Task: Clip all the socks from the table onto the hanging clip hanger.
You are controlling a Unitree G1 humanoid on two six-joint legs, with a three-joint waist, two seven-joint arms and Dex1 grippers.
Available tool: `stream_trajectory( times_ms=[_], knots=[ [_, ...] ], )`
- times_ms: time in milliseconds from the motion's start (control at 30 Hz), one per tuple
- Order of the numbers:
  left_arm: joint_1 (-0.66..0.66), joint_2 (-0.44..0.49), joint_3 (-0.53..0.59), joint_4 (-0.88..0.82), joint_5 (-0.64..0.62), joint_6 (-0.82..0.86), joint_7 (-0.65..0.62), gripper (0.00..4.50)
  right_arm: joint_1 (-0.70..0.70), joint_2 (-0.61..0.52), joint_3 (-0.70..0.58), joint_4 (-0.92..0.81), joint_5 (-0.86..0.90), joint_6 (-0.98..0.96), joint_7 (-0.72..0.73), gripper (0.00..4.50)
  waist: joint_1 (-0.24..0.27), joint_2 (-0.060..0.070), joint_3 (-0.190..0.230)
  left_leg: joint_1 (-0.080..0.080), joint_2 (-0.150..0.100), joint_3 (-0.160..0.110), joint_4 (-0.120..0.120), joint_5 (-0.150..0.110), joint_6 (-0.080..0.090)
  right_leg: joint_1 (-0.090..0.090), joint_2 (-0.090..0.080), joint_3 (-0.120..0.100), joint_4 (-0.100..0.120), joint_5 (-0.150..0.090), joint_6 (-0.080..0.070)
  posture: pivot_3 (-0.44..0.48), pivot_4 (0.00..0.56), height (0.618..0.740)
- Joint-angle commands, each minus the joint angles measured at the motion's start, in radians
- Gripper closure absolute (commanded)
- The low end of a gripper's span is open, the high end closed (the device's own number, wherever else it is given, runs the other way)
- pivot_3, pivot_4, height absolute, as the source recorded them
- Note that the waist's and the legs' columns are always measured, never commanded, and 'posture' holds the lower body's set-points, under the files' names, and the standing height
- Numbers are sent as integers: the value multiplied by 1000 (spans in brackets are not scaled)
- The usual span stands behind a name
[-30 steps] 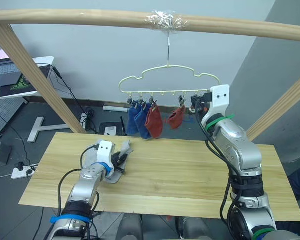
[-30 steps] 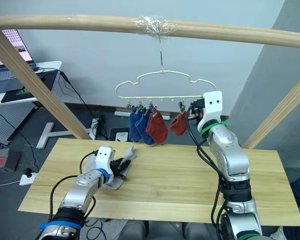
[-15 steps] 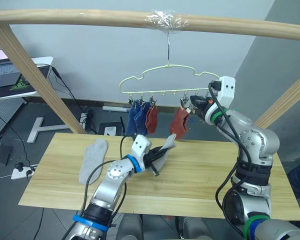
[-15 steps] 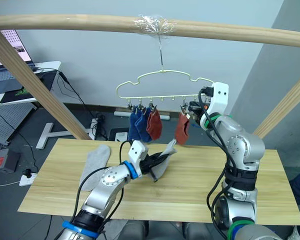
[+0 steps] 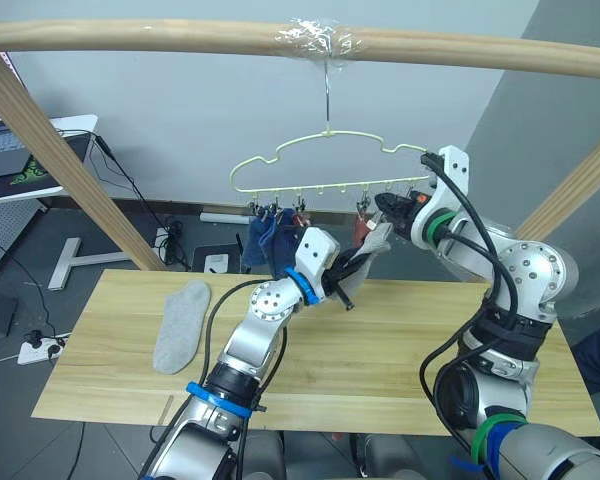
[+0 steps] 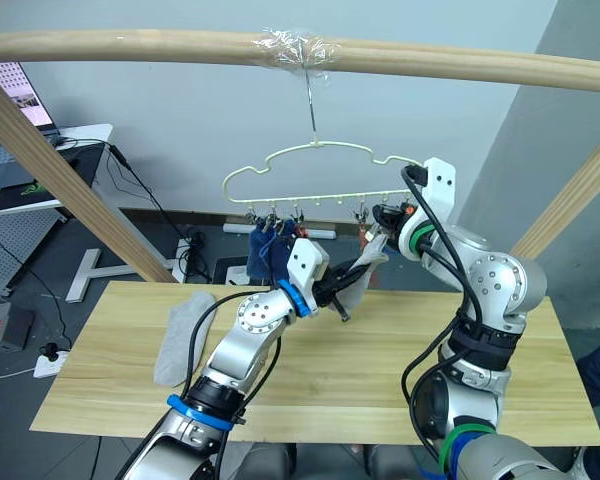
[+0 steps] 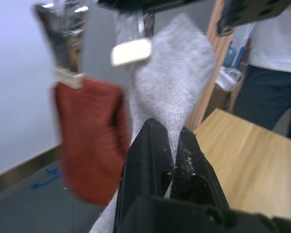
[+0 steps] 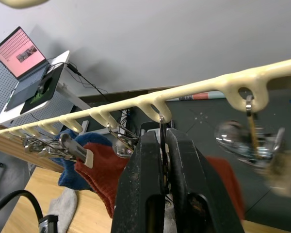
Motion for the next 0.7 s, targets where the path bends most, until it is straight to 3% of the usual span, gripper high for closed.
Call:
stream_trajectory(
  times_ms=[33, 233, 333, 433, 567, 667, 700],
  knots=[
    [-38, -7, 11, 19, 12, -43, 21, 4469, -25, 7, -32, -35, 15, 16, -15, 4500, 0, 0, 0, 0, 0, 0, 0, 0, 0, 0, 0, 0, 0, 0, 0, 43, 174, 740],
    [-61, -16, 14, 24, 0, -52, 22, 4469, -34, 21, -55, -39, 20, 32, -16, 4500, -1, 0, 0, 0, 0, 0, 0, 0, 0, 0, 0, 0, 0, 0, 0, 43, 174, 740],
    [-45, -21, 5, -7, -20, -49, -2, 4500, -31, 31, -68, -42, 23, 33, -14, 3665, -1, 0, 0, 0, 0, 0, 0, 0, 0, 0, 0, 0, 0, 0, 0, 45, 170, 740],
    [-32, -22, -3, -28, -23, -40, -12, 4500, -38, 34, -86, -53, 32, 38, -8, 2419, -3, 0, 0, 0, 0, 0, 0, 0, 0, 0, 0, 0, 0, 0, 0, 43, 166, 740],
    [-26, -38, -15, -55, -43, -29, -40, 4500, -32, -10, -85, -79, 48, 7, 35, 1089, -5, 1, 1, 0, 0, 0, 0, 0, 0, 0, 0, 0, 0, 0, 0, 43, 166, 740],
    [-31, -59, -8, -43, -65, -14, -47, 4500, 50, -180, 28, -176, 67, -63, 181, 55, -2, 1, 1, -1, 0, 0, 0, 0, 0, 0, 0, 0, -1, 0, 0, 36, 157, 740],
    [-30, -66, -2, -37, -75, -3, -48, 4500, 72, -216, 47, -199, 77, -74, 208, 23, -1, 1, 1, -2, 0, 0, 0, 0, 0, 0, 0, 0, -2, 0, 0, 30, 155, 740]
  ],
)
